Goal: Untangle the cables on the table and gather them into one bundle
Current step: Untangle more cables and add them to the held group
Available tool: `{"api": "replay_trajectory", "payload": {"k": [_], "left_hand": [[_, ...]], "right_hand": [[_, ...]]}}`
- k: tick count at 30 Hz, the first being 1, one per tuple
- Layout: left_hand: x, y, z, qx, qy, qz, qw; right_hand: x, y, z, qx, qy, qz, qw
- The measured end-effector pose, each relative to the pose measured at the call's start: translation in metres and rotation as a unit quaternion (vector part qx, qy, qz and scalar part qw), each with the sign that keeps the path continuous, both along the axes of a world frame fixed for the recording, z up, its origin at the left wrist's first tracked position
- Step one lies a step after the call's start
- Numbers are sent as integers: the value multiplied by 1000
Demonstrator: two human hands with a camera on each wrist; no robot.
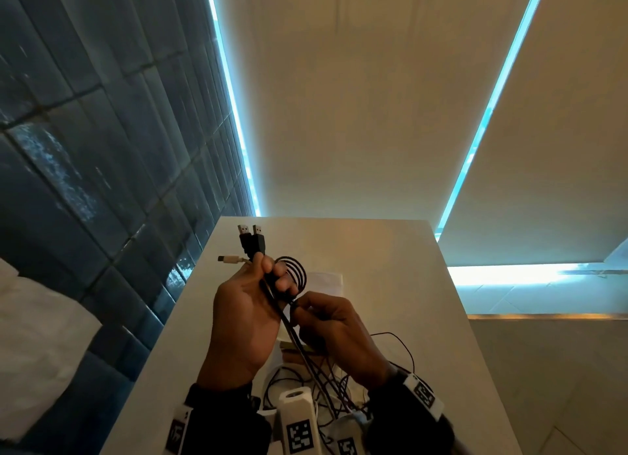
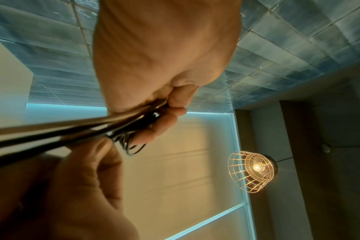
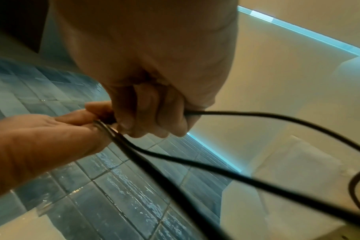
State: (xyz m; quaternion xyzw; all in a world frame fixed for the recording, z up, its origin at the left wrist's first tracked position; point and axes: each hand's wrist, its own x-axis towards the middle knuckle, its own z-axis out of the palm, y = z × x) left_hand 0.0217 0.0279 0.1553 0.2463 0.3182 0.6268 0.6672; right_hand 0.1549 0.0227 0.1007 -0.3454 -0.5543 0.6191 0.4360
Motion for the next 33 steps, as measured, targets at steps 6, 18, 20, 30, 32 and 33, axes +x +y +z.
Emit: {"api": "replay_trajectory", "payload": {"k": [6,18,20,30,32,33], "left_hand": [[-2,0,-2,13,23,7,1000],[-5,-3,-4,26,22,10,999],[-5,-3,-5,21,23,12,999],[-3,-1,-2,-59,127,7,990],[-1,0,-3,-73,152,10,986],[0,0,-3,-78,163,9,983]], "right_hand": [[3,-1,-22,-22,-73,-6,997],[14,2,-69,-104,-158,-66,980],[18,3,-87,-89,-203,-86,971],[11,13,-52,-86,-108,-248,959],[7,11,-25,-47,-50,-237,969],[4,9,-13,-24,-27,-227,973]]}}
